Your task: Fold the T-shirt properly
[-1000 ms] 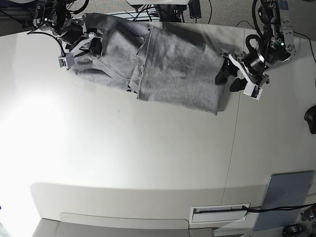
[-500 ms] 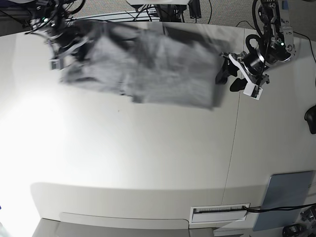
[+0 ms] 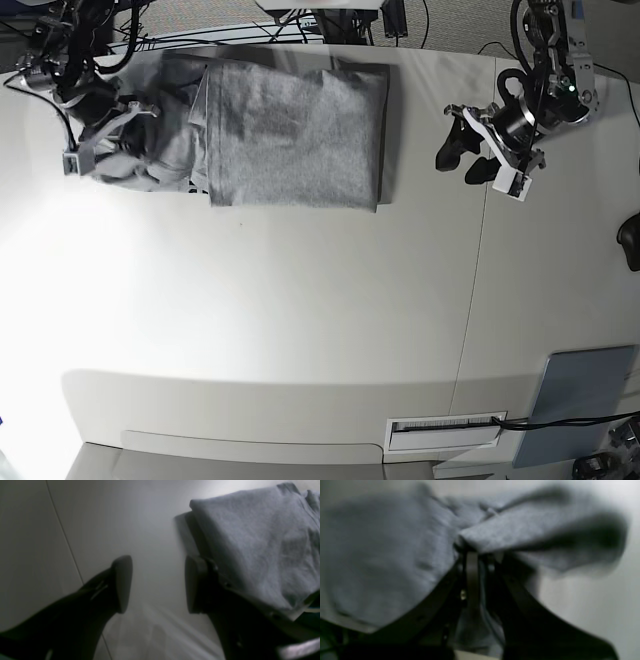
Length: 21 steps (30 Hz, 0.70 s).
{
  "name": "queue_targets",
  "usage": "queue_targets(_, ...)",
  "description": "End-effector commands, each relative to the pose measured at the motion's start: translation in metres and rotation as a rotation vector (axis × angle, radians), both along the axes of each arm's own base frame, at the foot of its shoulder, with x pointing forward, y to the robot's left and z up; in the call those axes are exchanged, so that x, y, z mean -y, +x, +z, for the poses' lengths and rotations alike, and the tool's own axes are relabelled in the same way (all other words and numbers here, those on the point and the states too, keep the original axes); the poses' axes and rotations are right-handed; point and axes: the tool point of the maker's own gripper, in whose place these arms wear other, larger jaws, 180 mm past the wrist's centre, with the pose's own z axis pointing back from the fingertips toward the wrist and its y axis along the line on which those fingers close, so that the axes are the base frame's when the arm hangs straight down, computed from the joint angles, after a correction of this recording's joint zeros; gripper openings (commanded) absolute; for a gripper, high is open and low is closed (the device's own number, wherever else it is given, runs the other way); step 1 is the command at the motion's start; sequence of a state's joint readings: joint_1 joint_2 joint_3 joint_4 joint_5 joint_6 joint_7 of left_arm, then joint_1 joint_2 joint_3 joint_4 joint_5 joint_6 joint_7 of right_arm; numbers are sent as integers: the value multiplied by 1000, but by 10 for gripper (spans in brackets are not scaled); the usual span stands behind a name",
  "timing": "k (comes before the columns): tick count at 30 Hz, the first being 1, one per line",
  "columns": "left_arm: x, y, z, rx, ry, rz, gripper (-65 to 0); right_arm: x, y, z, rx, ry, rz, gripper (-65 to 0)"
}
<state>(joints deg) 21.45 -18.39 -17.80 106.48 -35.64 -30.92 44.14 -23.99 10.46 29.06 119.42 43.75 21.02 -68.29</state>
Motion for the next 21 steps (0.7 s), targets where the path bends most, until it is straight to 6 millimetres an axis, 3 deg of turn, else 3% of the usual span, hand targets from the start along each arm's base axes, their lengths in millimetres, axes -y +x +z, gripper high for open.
queue_targets(1,1,4,10,36,-18,0,-331,-14,10,21,76,2,37,-650)
queue_targets(6,9,-5,1,6,-49,6,-331,-90,18,54,199,29,151,-650)
queue_targets(12,32,-28,-24,-76,-86,-76,-331,-178,20,60,250,114,268,-650)
queue_targets(18,58,-50,-53,-172,-95,-154,-331,-241,15,72,289,168,340,-650)
queue_targets(21,68,-56,-58,-186,-88,-188,-331,-266,10,68,281,195,383,-650)
